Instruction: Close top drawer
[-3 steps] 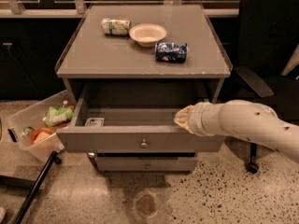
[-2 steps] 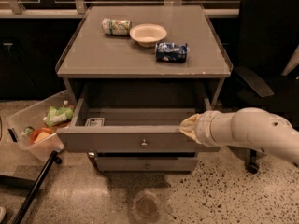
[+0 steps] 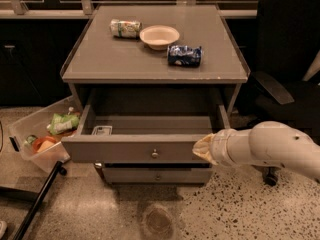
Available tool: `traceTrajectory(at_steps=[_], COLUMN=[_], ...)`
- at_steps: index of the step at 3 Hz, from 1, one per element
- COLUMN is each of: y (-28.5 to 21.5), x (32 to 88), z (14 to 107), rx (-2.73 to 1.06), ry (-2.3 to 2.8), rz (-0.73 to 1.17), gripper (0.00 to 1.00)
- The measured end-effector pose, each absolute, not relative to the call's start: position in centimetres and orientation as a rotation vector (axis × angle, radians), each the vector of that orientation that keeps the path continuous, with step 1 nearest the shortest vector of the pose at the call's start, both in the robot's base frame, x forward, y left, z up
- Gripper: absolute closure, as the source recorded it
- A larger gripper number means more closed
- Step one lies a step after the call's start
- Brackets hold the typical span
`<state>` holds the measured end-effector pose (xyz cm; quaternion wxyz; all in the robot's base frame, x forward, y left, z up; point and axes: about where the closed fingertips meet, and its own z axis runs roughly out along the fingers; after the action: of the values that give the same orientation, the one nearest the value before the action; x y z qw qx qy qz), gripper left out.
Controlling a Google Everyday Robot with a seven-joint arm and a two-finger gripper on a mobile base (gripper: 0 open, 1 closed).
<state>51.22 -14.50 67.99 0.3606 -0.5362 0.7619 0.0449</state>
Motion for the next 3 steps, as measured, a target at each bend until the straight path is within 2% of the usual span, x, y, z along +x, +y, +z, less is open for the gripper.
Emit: traceTrajectory(at_steps=[1,2,3], y=[-13.0,-12.2,-11.9], x=[53.0,55.5,58.0], z=[65.8,65.2,65.5], rx=[-1.437,-1.455,-1.460], ry=[1.960,1.932,1.900], rz=[0.134,0.097,0.047], gripper=[0.88,0.69,0.46])
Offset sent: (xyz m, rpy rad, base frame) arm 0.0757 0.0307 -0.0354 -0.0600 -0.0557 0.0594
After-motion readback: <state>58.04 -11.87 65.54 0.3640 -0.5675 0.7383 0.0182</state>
